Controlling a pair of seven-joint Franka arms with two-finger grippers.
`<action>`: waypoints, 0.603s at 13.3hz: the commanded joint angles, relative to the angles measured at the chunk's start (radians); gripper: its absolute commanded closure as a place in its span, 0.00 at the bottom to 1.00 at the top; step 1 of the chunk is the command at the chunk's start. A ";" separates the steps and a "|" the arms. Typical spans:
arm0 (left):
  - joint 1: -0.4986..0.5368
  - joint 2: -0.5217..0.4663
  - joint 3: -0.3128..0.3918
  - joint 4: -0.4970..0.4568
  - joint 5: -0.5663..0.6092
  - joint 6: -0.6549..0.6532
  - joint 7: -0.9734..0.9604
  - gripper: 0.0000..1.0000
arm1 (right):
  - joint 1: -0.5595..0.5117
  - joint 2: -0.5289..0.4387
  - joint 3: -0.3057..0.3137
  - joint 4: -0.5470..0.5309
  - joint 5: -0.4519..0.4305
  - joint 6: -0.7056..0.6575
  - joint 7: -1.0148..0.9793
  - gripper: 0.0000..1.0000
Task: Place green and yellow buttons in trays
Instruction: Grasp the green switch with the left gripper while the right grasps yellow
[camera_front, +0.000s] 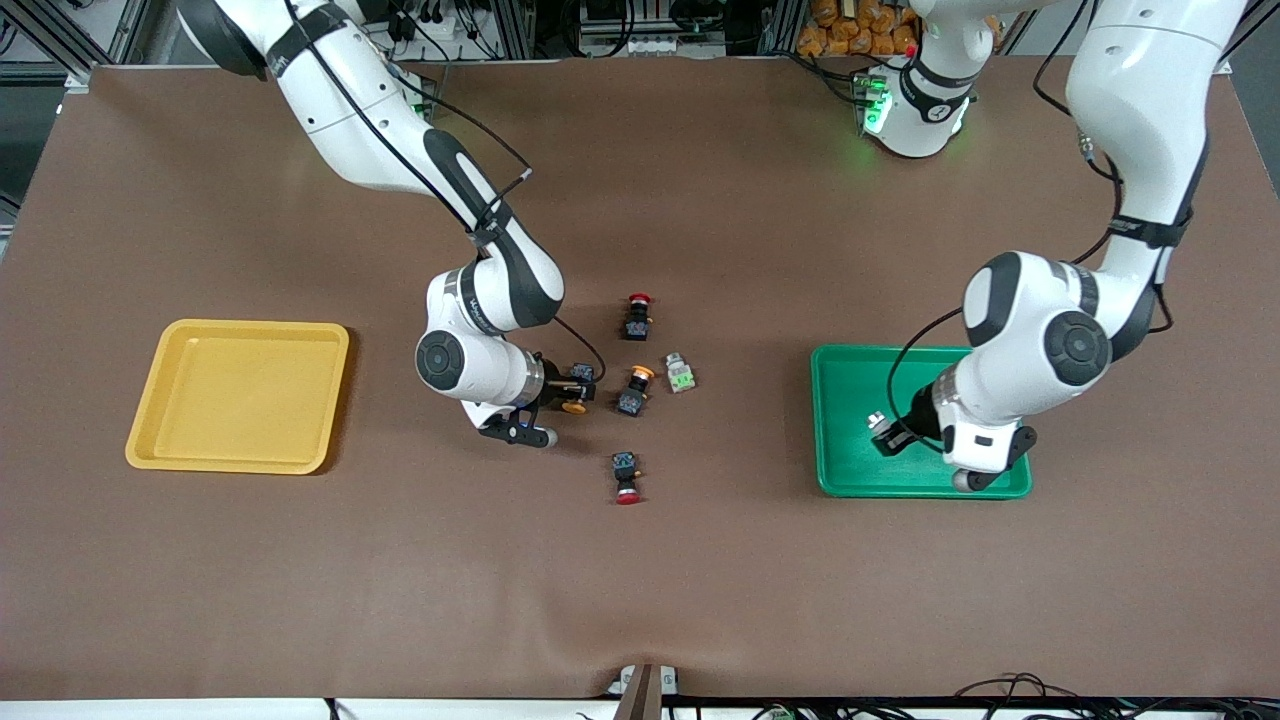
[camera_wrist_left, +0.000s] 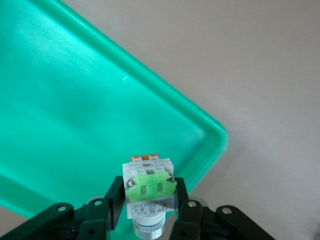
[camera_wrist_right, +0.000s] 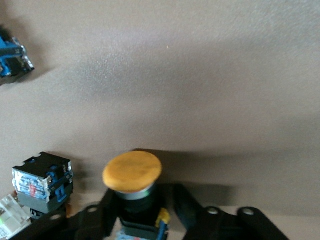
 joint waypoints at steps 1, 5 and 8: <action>0.055 -0.053 -0.013 -0.087 0.021 -0.010 0.097 1.00 | 0.015 -0.005 -0.013 -0.013 0.020 0.003 0.010 1.00; 0.131 -0.052 -0.013 -0.128 0.021 -0.010 0.123 1.00 | -0.018 -0.019 -0.013 0.001 0.022 -0.072 0.004 1.00; 0.188 -0.064 -0.013 -0.165 0.022 -0.007 0.215 1.00 | -0.046 -0.037 -0.045 0.033 0.009 -0.203 -0.020 1.00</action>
